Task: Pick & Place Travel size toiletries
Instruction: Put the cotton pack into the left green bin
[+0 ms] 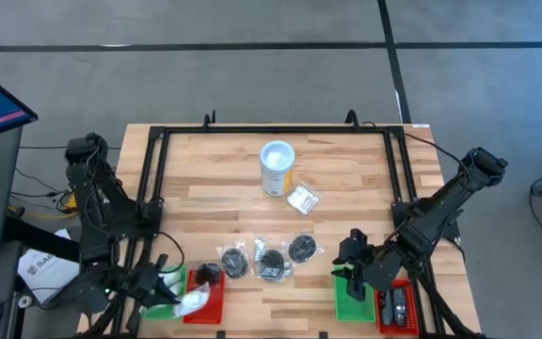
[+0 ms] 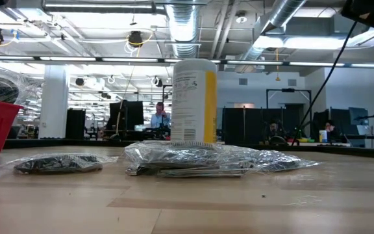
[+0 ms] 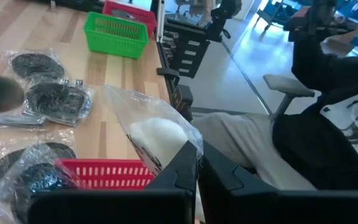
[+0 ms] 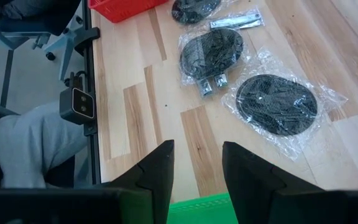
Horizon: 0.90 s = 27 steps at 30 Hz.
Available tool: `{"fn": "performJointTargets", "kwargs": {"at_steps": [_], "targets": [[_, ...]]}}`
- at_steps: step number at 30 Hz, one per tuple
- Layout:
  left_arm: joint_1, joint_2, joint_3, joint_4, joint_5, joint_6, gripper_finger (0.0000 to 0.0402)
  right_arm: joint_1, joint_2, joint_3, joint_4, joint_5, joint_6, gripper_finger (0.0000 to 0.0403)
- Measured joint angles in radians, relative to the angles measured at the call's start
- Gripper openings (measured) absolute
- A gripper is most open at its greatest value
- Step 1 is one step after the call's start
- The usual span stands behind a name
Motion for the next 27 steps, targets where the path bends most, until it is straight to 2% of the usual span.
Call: {"fn": "performJointTargets", "kwargs": {"at_steps": [6, 13, 19, 27], "targets": [[-0.083, 0.000, 0.000, -0.069, -0.074, -0.103, 0.0000, 0.000, 0.000, 0.000, 0.000, 0.000, 0.000, 0.0127], [-0.137, -0.020, 0.000, -0.292, -0.095, -0.388, 0.0000, 0.000, 0.000, 0.000, 0.000, 0.000, 0.001, 0.0127], [-0.137, -0.098, 0.000, -0.387, -0.048, -0.443, 0.0000, 0.000, 0.000, 0.000, 0.001, 0.000, 0.003, 0.0127], [-0.136, -0.225, 0.000, -0.572, 0.051, -0.599, 0.0000, 0.000, 0.000, 0.000, 0.001, 0.000, 0.003, 0.0127]]}}
